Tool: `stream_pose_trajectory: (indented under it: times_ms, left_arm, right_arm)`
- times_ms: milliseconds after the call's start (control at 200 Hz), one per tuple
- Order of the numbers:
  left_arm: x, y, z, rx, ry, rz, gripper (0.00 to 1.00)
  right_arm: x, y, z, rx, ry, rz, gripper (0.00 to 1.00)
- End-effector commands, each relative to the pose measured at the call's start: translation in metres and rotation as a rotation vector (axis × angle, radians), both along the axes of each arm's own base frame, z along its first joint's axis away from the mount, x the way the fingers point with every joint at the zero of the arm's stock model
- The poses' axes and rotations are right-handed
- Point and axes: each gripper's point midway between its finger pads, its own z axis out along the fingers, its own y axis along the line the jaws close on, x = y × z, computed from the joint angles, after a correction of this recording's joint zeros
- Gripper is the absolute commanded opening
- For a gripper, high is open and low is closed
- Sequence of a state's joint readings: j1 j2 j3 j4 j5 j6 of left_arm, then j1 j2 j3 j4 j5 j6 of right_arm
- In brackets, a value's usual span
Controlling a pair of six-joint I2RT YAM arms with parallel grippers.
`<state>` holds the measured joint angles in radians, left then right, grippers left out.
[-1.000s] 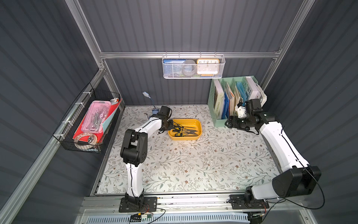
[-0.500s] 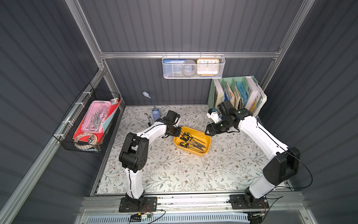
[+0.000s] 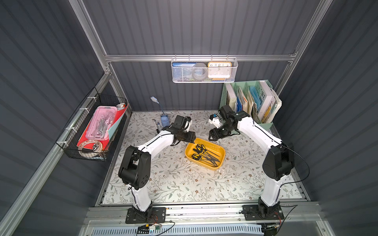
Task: Take the file tool out of the storage box
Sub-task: Move the storage box to the center of the board.
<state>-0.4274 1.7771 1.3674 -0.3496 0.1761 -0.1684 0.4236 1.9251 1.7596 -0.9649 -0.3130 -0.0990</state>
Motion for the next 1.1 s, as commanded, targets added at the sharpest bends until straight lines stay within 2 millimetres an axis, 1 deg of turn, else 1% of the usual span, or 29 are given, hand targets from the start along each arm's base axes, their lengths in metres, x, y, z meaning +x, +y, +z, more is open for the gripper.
stream_pose_trajectory:
  times_ms: [0, 50, 55, 70, 105, 235, 430, 515, 530, 565, 690, 730, 785, 880, 915, 996, 1056, 1066, 1096]
  left_arm:
    - [0.016, 0.000, 0.059, -0.111, -0.119, 0.095, 0.72]
    - [0.018, 0.004, 0.065, -0.124, -0.127, 0.129, 0.74]
    - [0.021, 0.004, 0.073, -0.131, -0.142, 0.136, 0.75]
    - [0.024, 0.004, 0.081, -0.139, -0.155, 0.152, 0.76]
    - [0.028, 0.011, 0.083, -0.146, -0.147, 0.194, 0.77]
    - [0.035, 0.023, 0.083, -0.177, -0.109, 0.248, 0.78]
    - [0.036, 0.030, 0.082, -0.188, -0.094, 0.263, 0.78]
    - [0.036, 0.033, 0.078, -0.175, -0.081, 0.271, 0.78]
    - [0.036, 0.033, 0.079, -0.174, -0.081, 0.273, 0.78]
    - [0.035, 0.034, 0.078, -0.171, -0.079, 0.273, 0.78]
    - [0.034, 0.038, 0.078, -0.154, -0.075, 0.290, 0.78]
    - [0.033, 0.040, 0.077, -0.146, -0.073, 0.296, 0.78]
    - [0.033, 0.041, 0.078, -0.140, -0.073, 0.302, 0.78]
    - [0.034, 0.042, 0.082, -0.135, -0.078, 0.308, 0.78]
    - [0.035, 0.042, 0.084, -0.136, -0.083, 0.309, 0.78]
    - [0.036, 0.043, 0.091, -0.142, -0.097, 0.312, 0.78]
    - [0.037, 0.043, 0.094, -0.145, -0.103, 0.316, 0.78]
    - [0.037, 0.043, 0.093, -0.144, -0.102, 0.317, 0.78]
    - [0.037, 0.043, 0.094, -0.145, -0.103, 0.315, 0.78]
  right_arm:
    - [0.009, 0.009, -0.007, -0.008, -0.008, 0.048, 0.74]
    - [0.012, 0.012, -0.014, -0.016, 0.005, 0.062, 0.73]
    - [0.012, 0.012, -0.014, -0.016, 0.006, 0.061, 0.73]
    - [0.014, 0.013, -0.016, -0.015, 0.010, 0.062, 0.73]
    - [0.016, 0.014, -0.021, -0.017, 0.021, 0.059, 0.72]
    - [0.019, 0.024, -0.034, -0.023, 0.044, 0.068, 0.68]
    - [0.016, 0.036, -0.060, -0.075, 0.065, 0.107, 0.66]
    - [0.017, 0.035, -0.073, -0.111, 0.076, 0.100, 0.64]
    - [0.020, 0.030, -0.076, -0.145, 0.065, 0.089, 0.64]
    - [0.022, 0.028, -0.081, -0.175, 0.058, 0.083, 0.62]
    - [0.024, 0.022, -0.091, -0.224, 0.044, 0.061, 0.59]
    - [0.026, 0.021, -0.092, -0.227, 0.037, 0.055, 0.56]
    - [0.026, 0.020, -0.093, -0.231, 0.035, 0.048, 0.48]
    - [0.024, 0.017, -0.092, -0.241, 0.036, 0.038, 0.30]
    - [0.022, 0.016, -0.091, -0.244, 0.037, 0.032, 0.25]
    - [0.017, 0.009, -0.092, -0.254, 0.031, 0.014, 0.15]
    - [0.011, 0.000, -0.091, -0.281, 0.030, 0.003, 0.07]
    - [0.011, 0.000, -0.087, -0.279, 0.022, 0.000, 0.06]
    - [0.006, -0.006, -0.086, -0.293, 0.024, -0.014, 0.02]
